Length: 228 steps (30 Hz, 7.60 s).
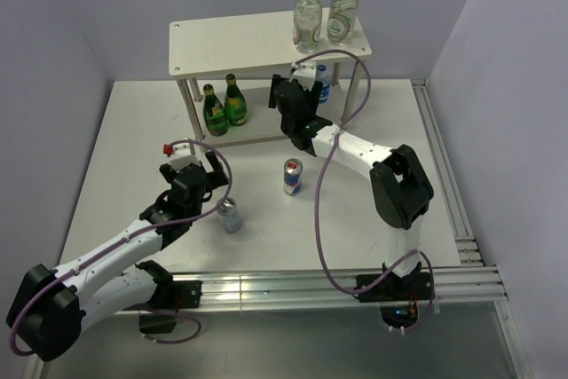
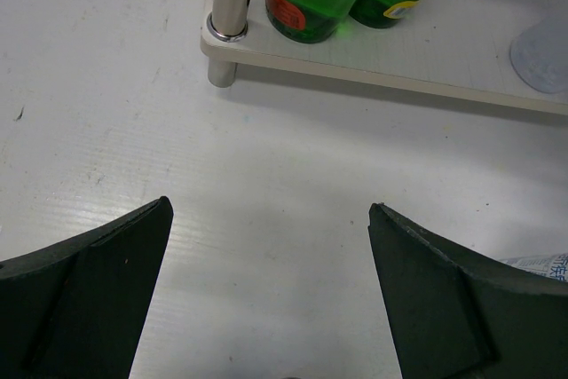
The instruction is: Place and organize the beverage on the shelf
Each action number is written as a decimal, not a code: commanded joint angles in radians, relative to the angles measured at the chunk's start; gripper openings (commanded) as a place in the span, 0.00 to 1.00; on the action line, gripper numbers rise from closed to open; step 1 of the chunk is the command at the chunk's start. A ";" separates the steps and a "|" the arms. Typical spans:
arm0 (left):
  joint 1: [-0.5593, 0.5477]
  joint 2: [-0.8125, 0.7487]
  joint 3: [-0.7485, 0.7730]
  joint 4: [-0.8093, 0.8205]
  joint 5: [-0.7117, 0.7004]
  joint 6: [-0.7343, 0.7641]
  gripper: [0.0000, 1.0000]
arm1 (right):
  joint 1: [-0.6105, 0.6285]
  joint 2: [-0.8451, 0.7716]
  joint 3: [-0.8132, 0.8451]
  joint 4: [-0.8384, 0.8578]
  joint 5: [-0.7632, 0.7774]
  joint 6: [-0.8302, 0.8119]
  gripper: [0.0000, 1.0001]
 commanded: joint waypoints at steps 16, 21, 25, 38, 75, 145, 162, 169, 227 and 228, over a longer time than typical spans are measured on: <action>-0.001 -0.136 0.015 -0.079 -0.027 -0.022 0.99 | 0.020 -0.293 -0.273 0.163 -0.042 -0.002 1.00; -0.079 -0.259 0.046 -0.197 -0.099 -0.065 0.99 | 0.060 -0.452 -0.403 0.197 -0.057 -0.039 1.00; -0.158 -0.296 0.092 -0.306 -0.129 -0.122 0.99 | 0.095 -0.564 -0.464 0.134 -0.042 -0.031 1.00; -0.706 -0.181 0.181 -0.867 -0.477 -0.782 0.99 | 0.310 -0.955 -0.805 -0.162 -0.009 0.153 1.00; -0.687 0.207 -0.158 0.042 -0.541 -0.455 0.99 | 0.313 -0.267 -0.768 0.421 0.076 0.144 1.00; 0.256 0.803 1.641 -0.546 0.259 0.409 0.00 | 0.347 -0.626 -0.856 0.252 0.122 0.220 0.00; 0.261 0.668 1.408 -0.461 0.246 0.364 0.99 | 0.365 -0.906 -0.774 0.114 0.161 0.121 0.00; 0.253 0.548 1.365 -0.490 0.260 0.320 0.99 | 0.364 -0.954 -0.616 0.054 0.144 -0.008 0.00; -0.273 -0.190 0.260 -0.481 0.107 -0.102 0.97 | 0.055 0.260 1.132 -0.369 -0.473 -0.201 0.27; -0.273 -0.193 0.259 -0.480 0.105 -0.104 0.97 | 0.055 0.260 1.134 -0.372 -0.476 -0.201 0.27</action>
